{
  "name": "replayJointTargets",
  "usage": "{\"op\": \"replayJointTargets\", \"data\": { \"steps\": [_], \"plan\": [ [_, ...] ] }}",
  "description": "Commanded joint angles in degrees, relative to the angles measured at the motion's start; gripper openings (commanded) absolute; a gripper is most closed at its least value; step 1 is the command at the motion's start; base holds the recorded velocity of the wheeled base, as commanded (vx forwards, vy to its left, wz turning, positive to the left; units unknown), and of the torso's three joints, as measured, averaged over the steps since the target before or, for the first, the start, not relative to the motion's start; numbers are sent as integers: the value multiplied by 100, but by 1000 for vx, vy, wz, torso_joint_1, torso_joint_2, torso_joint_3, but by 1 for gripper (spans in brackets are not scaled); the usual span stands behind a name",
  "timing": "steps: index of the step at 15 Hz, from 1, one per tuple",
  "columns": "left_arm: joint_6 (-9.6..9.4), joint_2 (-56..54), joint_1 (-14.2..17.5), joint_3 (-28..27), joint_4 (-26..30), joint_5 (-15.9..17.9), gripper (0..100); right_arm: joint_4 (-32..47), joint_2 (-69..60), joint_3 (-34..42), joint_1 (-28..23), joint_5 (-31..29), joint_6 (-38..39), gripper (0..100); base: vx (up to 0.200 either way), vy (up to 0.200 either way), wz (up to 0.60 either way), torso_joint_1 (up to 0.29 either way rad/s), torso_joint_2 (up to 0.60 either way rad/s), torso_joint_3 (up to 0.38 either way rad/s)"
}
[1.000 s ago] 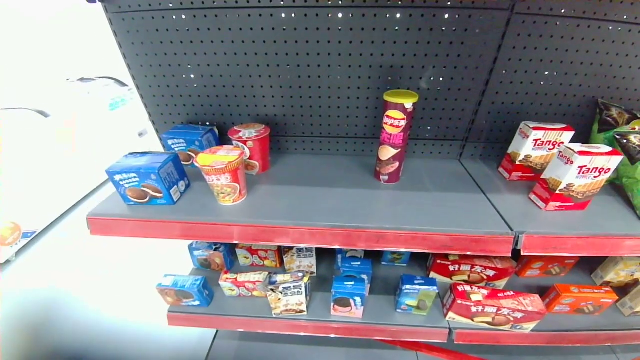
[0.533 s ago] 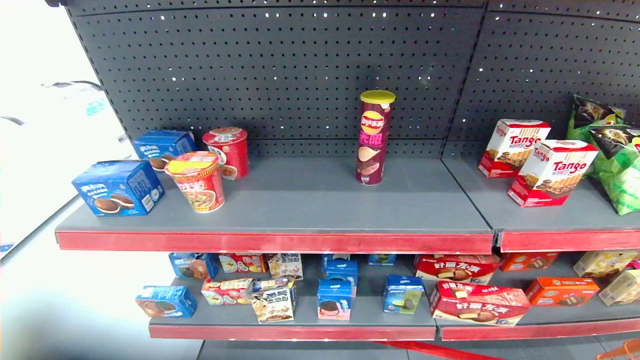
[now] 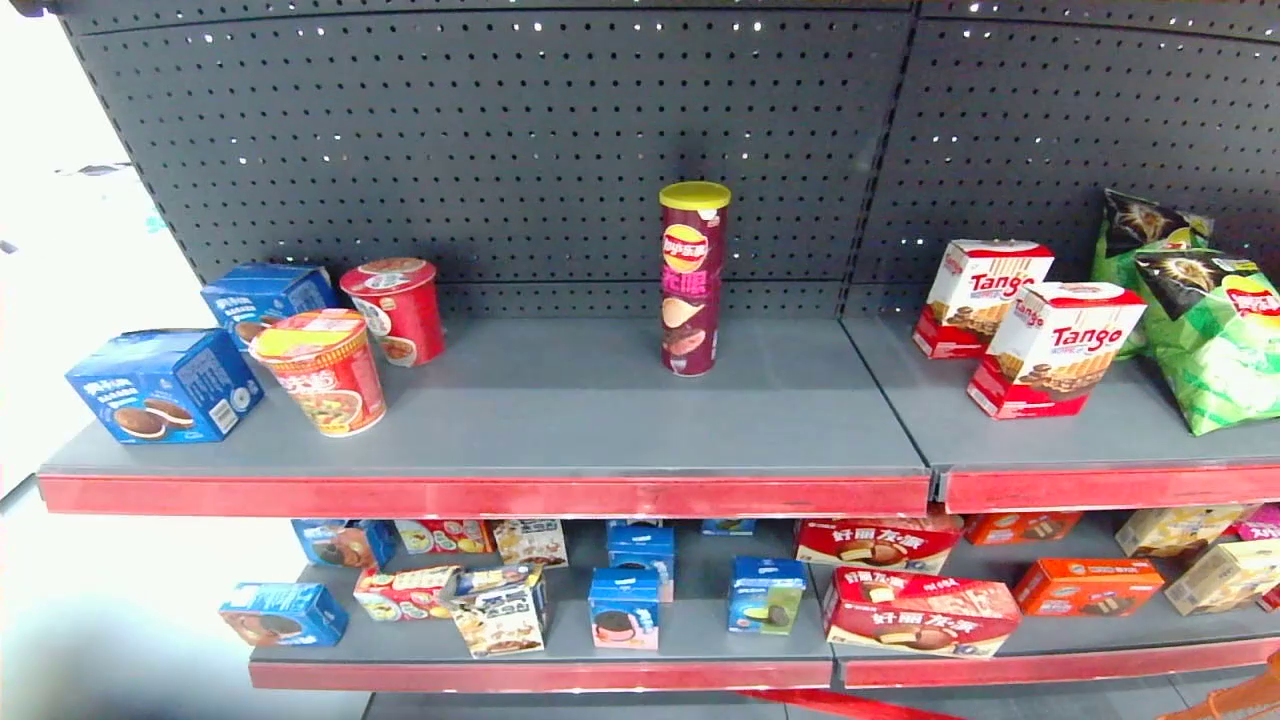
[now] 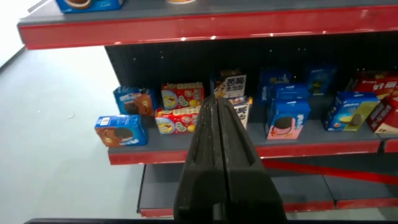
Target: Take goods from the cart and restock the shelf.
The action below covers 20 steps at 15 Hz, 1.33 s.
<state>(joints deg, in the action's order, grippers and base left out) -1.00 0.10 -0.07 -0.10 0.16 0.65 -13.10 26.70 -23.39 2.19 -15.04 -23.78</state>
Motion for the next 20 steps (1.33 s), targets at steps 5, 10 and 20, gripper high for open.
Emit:
{"op": "replayJointTargets", "data": {
  "steps": [5, 10, 20],
  "plan": [
    [21, 8, -1, 1, 2, -12, 0, 10, 11, 1, 9, 1, -3, 0, 80, 0, 0, -1, 0, 0],
    [12, 8, -1, 1, 2, -3, 0, 10, 2, 10, 9, 1, -3, 0, 200, 0, 0, 1, -3, 2],
    [3, 8, -1, 1, 2, -3, 0, 18, -51, 10, 9, 10, -3, 0, 40, 0, 0, 1, 0, 0]
  ]
}}
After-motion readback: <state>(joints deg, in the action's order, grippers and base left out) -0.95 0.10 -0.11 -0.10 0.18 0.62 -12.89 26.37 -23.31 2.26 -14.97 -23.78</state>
